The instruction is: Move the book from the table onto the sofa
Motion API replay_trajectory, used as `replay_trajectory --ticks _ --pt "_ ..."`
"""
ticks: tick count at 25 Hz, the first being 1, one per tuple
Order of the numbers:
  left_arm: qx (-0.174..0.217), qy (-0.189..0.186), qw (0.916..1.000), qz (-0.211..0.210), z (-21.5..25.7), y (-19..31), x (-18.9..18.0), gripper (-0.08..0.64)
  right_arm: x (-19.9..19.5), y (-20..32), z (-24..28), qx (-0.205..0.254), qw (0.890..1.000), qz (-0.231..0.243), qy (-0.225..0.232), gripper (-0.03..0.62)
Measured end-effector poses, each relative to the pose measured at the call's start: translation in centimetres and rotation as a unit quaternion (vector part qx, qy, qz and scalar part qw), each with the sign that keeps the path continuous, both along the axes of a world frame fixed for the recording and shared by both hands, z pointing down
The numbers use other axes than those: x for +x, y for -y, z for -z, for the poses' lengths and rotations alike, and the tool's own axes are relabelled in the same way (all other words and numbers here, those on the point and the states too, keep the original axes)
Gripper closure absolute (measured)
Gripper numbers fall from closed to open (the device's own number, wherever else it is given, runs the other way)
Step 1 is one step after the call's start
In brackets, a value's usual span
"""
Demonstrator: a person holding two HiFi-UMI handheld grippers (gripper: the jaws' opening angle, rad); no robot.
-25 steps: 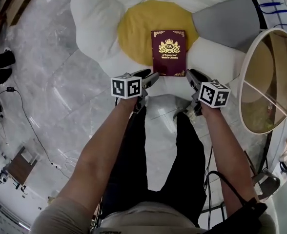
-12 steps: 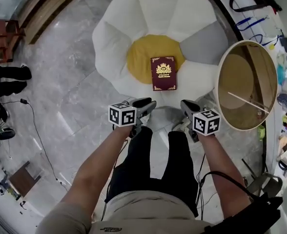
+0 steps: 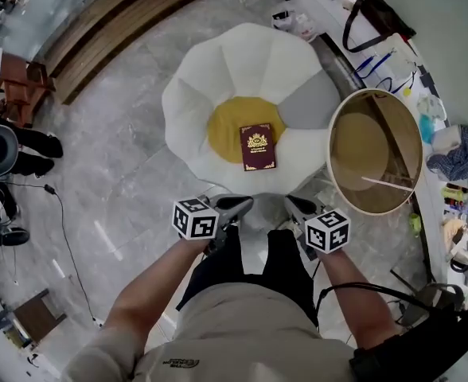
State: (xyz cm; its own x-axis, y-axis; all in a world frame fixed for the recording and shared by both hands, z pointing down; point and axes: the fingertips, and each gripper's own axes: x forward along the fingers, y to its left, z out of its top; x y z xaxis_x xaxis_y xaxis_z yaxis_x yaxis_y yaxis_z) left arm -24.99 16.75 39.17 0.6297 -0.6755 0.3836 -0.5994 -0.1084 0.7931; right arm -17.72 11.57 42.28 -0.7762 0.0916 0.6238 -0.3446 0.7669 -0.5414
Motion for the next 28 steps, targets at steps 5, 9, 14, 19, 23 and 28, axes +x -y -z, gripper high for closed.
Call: replay_trajectory --ticks 5,9,14,19,23,28 --pt "0.022 0.017 0.9993 -0.026 6.5 -1.9 1.2 0.552 0.5 -1.3 6.9 0.012 1.000 0.001 0.025 0.578" --pt "0.034 0.026 0.9979 -0.049 11.0 -3.1 2.5 0.552 0.6 -2.8 11.9 0.027 0.999 0.019 0.038 0.578" --pt "0.049 0.043 0.9953 -0.071 15.4 -3.9 3.7 0.552 0.7 -4.4 16.6 0.050 0.997 0.038 0.046 0.578" --pt "0.062 0.051 0.9921 -0.096 17.9 -4.3 4.0 0.552 0.0 -6.0 18.9 0.060 0.996 0.049 0.046 0.579" --pt "0.068 0.058 0.9899 -0.110 18.8 -5.2 3.5 0.552 -0.8 -7.6 20.0 0.068 0.995 0.058 0.044 0.580" --pt "0.076 0.063 0.9877 -0.121 19.3 -6.0 2.4 0.552 -1.7 -8.5 21.2 0.089 0.994 0.056 0.044 0.580"
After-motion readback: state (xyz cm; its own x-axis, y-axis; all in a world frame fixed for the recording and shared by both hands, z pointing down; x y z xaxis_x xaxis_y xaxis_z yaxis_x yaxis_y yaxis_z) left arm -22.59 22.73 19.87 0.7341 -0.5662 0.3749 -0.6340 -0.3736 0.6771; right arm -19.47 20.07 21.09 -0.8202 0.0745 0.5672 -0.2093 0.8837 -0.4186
